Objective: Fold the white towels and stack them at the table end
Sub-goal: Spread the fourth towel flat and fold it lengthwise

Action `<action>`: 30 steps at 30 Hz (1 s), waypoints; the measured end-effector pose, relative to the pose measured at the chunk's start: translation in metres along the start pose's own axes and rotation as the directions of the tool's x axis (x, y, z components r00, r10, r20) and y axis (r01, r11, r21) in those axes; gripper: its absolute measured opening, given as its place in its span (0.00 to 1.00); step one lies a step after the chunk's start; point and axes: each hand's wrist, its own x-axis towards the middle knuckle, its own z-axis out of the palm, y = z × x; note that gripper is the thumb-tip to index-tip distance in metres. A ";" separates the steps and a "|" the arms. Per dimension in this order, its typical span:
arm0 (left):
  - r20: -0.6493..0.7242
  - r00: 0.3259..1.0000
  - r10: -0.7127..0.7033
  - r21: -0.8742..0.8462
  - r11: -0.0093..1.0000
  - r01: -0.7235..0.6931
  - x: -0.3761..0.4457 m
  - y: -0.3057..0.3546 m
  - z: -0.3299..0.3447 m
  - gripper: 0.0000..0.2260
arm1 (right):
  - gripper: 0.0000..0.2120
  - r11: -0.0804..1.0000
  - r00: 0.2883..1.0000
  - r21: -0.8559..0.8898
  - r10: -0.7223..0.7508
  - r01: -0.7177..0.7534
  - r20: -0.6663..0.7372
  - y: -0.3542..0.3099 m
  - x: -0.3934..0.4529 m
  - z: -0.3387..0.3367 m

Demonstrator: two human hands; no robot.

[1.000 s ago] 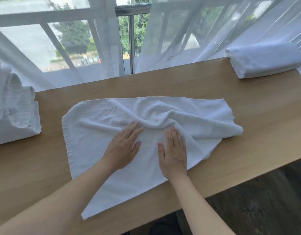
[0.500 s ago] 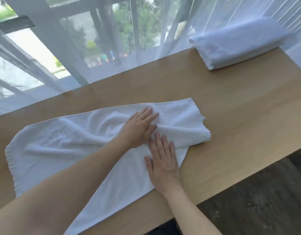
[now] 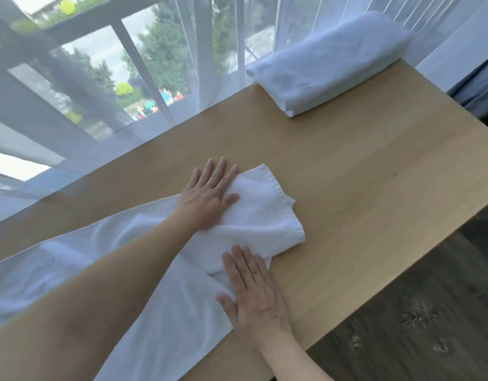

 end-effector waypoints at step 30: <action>-0.122 0.978 0.170 -0.113 0.976 -0.184 -0.006 0.046 0.007 0.31 | 0.24 0.719 0.692 0.336 0.688 -0.608 -0.220 0.057 0.037 -0.061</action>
